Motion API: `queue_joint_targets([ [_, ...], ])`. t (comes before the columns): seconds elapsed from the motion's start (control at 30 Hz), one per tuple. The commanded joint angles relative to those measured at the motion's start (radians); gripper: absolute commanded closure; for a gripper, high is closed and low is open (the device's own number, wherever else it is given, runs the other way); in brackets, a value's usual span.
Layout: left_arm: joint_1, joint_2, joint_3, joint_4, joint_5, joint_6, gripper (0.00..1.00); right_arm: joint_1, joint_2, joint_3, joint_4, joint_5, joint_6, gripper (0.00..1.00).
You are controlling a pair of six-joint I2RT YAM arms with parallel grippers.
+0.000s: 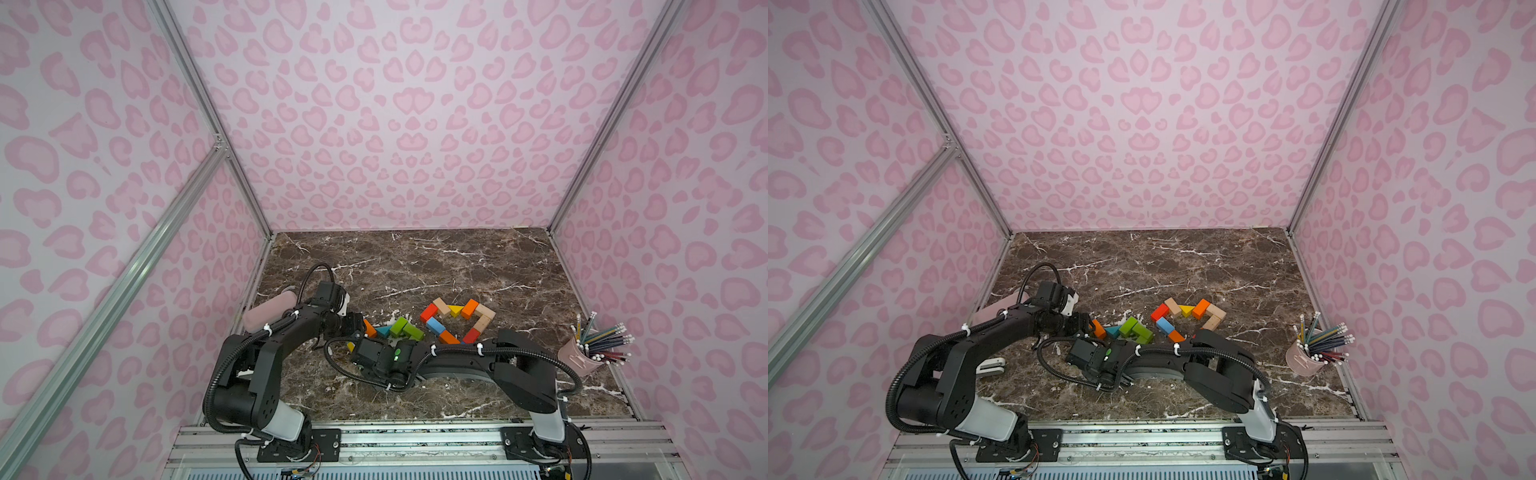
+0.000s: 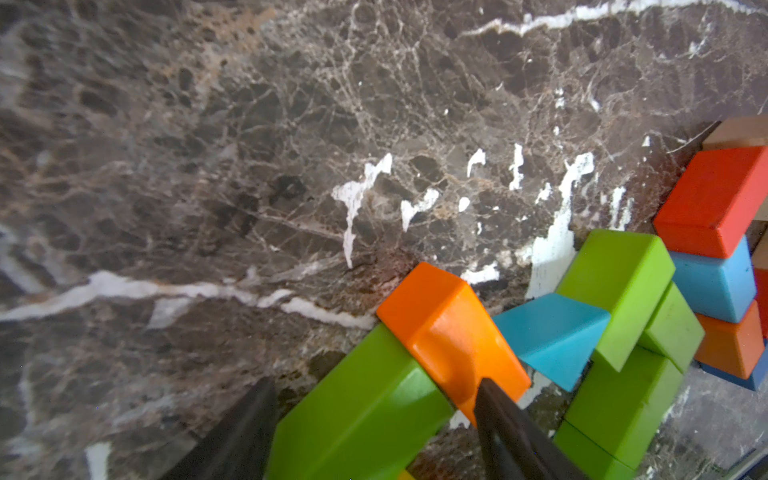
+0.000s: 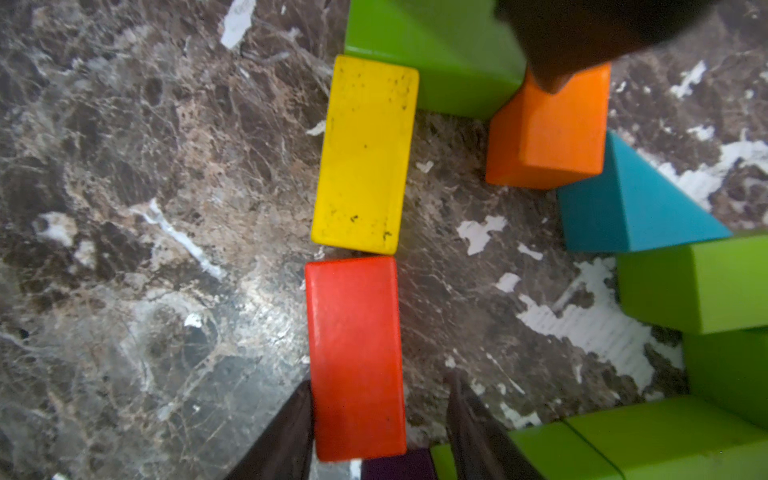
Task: Assemble a heart with building blocks
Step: Adjust the building block at the center of the board.
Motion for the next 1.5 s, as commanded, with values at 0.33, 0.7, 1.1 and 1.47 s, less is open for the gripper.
queue_joint_targets([
  [0.33, -0.007, -0.009, -0.008, 0.033, 0.024, -0.011, 0.23, -0.01, -0.022, -0.009, 0.011, 0.018, 0.013, 0.47],
  [0.7, -0.011, -0.02, -0.017, 0.035, 0.027, -0.015, 0.22, -0.013, -0.028, -0.009, 0.008, 0.021, 0.019, 0.47],
  [1.1, -0.021, -0.02, -0.019, 0.038, 0.035, -0.016, 0.22, -0.014, -0.037, -0.045, 0.009, 0.021, 0.021, 0.48],
  [1.47, -0.026, -0.024, -0.02, 0.042, 0.048, -0.017, 0.23, -0.012, -0.054, -0.056, 0.051, -0.035, -0.022, 0.48],
])
